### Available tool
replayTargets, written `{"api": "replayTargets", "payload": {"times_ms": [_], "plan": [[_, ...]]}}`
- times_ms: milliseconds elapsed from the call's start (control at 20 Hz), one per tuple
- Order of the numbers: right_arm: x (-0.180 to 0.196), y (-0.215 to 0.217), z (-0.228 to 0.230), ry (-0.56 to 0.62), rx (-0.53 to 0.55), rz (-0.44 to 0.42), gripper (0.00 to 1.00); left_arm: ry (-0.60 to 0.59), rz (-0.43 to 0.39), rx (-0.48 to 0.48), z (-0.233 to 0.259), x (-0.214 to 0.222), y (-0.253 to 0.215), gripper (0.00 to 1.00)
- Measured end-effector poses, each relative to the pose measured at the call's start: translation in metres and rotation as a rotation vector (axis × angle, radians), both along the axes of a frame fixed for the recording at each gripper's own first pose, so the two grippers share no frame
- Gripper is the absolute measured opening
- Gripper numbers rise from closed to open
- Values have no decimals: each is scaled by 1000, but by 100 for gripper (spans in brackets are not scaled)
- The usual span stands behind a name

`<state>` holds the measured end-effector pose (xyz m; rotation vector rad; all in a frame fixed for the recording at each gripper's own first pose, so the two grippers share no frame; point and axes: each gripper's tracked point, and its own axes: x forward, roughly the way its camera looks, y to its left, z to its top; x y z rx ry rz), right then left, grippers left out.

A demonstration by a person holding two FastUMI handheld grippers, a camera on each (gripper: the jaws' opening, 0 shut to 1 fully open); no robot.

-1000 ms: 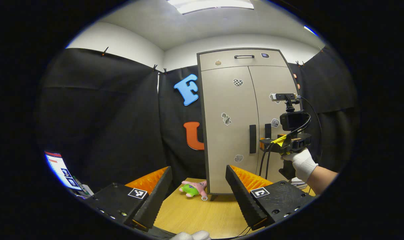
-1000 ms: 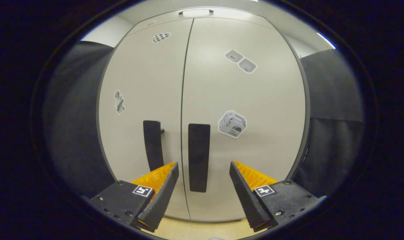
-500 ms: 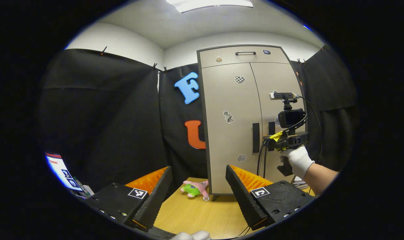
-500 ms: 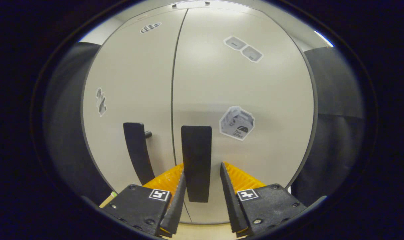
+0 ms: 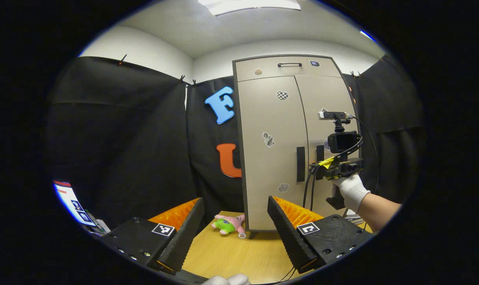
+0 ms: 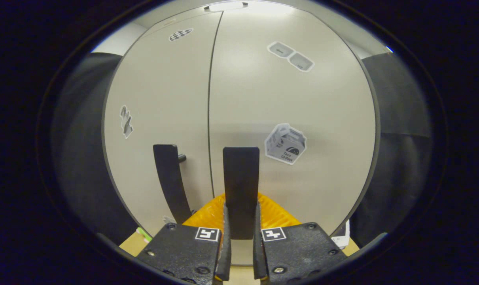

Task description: Open the right door of the double-door shoe cabinet with the right hand, and open the left door with the left hand.

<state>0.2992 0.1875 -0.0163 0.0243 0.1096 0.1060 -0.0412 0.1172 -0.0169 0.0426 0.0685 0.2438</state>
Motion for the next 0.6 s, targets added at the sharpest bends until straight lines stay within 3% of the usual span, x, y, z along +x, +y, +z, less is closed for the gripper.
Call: {"api": "replayTargets", "payload": {"times_ms": [600], "plan": [[-57,-20,-5,10,-13,72,23,2,-72,-16,1,-6,-9,96]]}}
